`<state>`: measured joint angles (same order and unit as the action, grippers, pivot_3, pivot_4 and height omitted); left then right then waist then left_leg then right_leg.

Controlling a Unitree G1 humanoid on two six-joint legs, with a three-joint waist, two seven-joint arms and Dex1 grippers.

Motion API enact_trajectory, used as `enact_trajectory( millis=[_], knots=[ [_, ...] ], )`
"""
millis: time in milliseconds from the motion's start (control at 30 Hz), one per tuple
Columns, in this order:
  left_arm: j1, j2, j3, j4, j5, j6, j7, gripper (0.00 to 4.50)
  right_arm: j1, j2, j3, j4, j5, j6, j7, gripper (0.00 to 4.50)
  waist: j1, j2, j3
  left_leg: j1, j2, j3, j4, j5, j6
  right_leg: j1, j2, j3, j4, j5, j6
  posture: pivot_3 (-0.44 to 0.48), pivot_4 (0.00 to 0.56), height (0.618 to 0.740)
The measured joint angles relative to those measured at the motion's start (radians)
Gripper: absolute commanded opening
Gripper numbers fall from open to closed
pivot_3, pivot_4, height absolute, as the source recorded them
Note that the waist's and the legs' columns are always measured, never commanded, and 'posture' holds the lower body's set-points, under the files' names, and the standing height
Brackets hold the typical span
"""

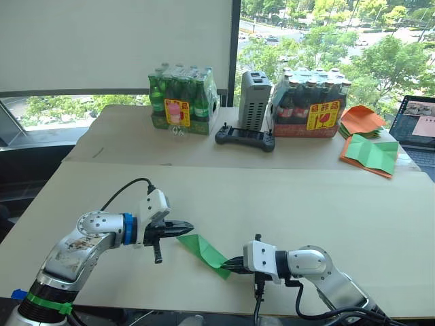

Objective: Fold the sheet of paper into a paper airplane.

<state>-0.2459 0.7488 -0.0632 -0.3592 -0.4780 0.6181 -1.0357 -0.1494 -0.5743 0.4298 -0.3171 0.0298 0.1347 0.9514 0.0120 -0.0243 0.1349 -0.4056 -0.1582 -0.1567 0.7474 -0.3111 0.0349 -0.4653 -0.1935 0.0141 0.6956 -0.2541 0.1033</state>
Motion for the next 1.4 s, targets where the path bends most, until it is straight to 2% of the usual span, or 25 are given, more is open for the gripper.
enact_trajectory(
  millis=[233,500,700,1000,1033,1167,1400],
  knots=[
    [-0.003,-0.034,-0.113,0.031,0.045,-0.012,-0.001,0.00,-0.011,0.005,0.005,-0.007,-0.007,0.025,0.000,0.01,0.000,0.000,0.000,0.000,0.000,0.000,0.000,0.000,0.000,0.000,0.000,0.000,0.000,0.000,0.000,0.000,0.150,0.675],
    [0.011,-0.050,-0.184,0.121,0.123,-0.096,-0.016,0.00,-0.018,0.007,0.007,-0.031,-0.006,0.078,0.002,0.01,0.000,0.000,0.000,0.000,0.000,0.000,0.000,0.000,0.000,0.000,0.000,0.000,0.000,0.000,0.000,0.000,0.150,0.675],
    [0.007,-0.084,-0.194,0.134,0.130,-0.110,-0.017,0.00,-0.031,0.020,0.009,-0.053,0.005,0.145,0.003,1.95,-0.001,0.000,0.000,0.000,0.000,0.000,0.000,0.000,0.000,-0.001,0.000,0.000,0.000,0.000,0.000,0.000,0.150,0.675],
    [0.008,-0.075,-0.198,0.140,0.168,-0.144,-0.035,0.00,-0.098,0.067,-0.121,-0.185,0.255,0.437,-0.006,1.95,0.000,0.000,0.000,-0.001,0.000,-0.001,0.000,0.000,0.000,0.000,0.000,0.000,-0.001,0.000,0.000,0.000,0.150,0.675],
    [0.009,-0.075,-0.198,0.140,0.171,-0.150,-0.036,0.00,-0.113,0.082,-0.131,-0.188,0.276,0.465,-0.020,1.41,0.000,0.000,0.000,-0.001,0.000,-0.001,0.000,0.000,0.000,0.000,0.000,0.000,-0.001,0.000,0.000,0.000,0.150,0.675],
    [0.010,-0.076,-0.198,0.140,0.180,-0.157,-0.036,0.00,-0.137,0.104,-0.112,-0.165,0.265,0.499,-0.076,0.06,0.000,0.000,0.000,-0.001,0.000,-0.001,0.000,0.000,0.000,0.000,0.000,0.000,-0.001,0.000,0.000,0.000,0.150,0.675],
    [0.010,-0.077,-0.198,0.140,0.180,-0.157,-0.033,0.00,-0.141,0.091,0.000,-0.080,0.148,0.476,-0.129,0.02,-0.001,0.000,0.000,-0.001,0.000,0.000,0.000,0.000,0.000,-0.001,0.000,0.000,0.000,0.000,0.000,0.000,0.150,0.675]
  ],
)
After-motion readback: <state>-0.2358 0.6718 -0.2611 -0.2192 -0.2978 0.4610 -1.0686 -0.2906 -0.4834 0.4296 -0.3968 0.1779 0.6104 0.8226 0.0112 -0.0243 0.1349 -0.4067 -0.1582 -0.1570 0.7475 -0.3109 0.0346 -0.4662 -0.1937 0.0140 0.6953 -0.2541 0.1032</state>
